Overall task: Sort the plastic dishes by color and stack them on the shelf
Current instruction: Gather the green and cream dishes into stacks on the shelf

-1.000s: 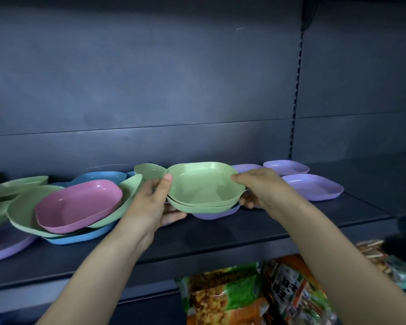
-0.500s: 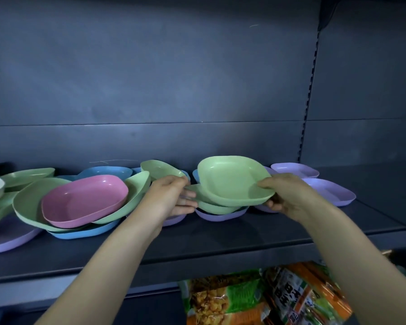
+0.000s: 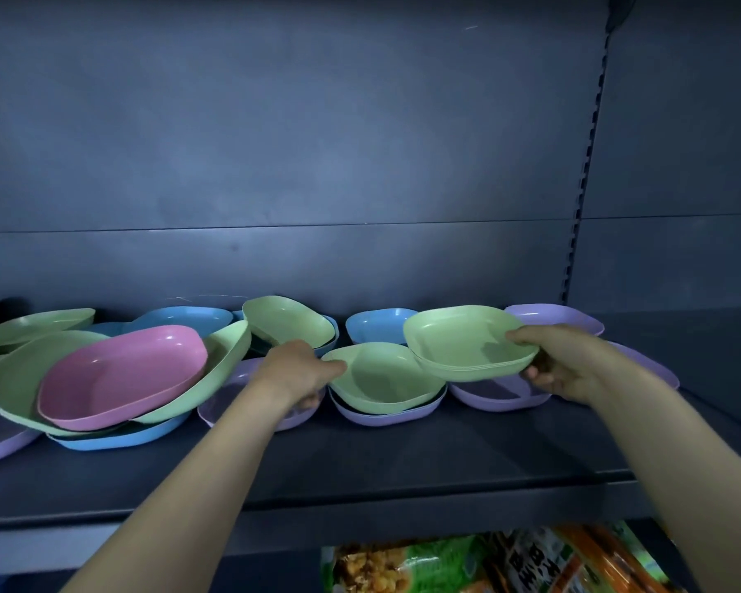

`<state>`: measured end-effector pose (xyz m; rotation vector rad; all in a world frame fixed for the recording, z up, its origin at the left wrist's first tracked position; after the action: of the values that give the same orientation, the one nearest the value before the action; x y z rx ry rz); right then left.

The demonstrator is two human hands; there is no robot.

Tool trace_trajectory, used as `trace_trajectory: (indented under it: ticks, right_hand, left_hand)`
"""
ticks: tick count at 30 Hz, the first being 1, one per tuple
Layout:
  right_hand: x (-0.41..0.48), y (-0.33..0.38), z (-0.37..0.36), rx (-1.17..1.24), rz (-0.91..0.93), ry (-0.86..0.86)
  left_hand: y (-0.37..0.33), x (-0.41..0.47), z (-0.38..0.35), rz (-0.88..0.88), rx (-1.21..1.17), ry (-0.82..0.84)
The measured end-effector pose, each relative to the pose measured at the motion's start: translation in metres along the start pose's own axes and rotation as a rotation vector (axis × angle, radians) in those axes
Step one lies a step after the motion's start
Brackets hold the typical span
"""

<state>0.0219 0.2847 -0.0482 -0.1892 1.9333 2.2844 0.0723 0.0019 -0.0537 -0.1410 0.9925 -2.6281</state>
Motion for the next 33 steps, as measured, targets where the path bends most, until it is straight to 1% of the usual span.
trace_trajectory:
  ticks: [6,13,16,20,26,30,33]
  right_hand:
    - [0.009,-0.005,0.005,-0.003,-0.006,0.032]
    - [0.006,-0.001,0.007,0.074,0.028,0.085]
    - [0.002,0.002,0.009,0.106,0.037,0.094]
    - [-0.004,0.01,0.009,0.176,0.069,0.129]
    - [-0.005,0.023,-0.005,0.211,0.075,0.149]
    - [-0.002,0.03,-0.025,0.229,0.076,0.164]
    - [0.003,0.033,-0.04,0.227,0.075,0.152]
  left_hand:
    - [0.0,0.007,0.0,0.042,0.015,-0.005]
    - [-0.01,0.003,0.013,0.071,-0.229,0.024]
    - [-0.016,-0.004,0.027,0.037,-0.26,-0.02]
    - [-0.022,-0.006,0.057,-0.017,-0.14,-0.113]
    - [-0.026,0.009,0.1,-0.041,0.066,-0.232]
    - [-0.022,0.035,0.116,-0.065,0.21,-0.243]
    - [-0.017,0.058,0.121,-0.103,0.249,-0.229]
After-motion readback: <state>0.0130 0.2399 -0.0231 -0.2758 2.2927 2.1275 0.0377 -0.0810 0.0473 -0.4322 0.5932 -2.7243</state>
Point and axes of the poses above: each hand's wrist, its own x-axis towards the middle knuckle, its own z-axis out of the back of the hand, y = z × x, the point moved 4 cm from there along x, towards the middle knuckle
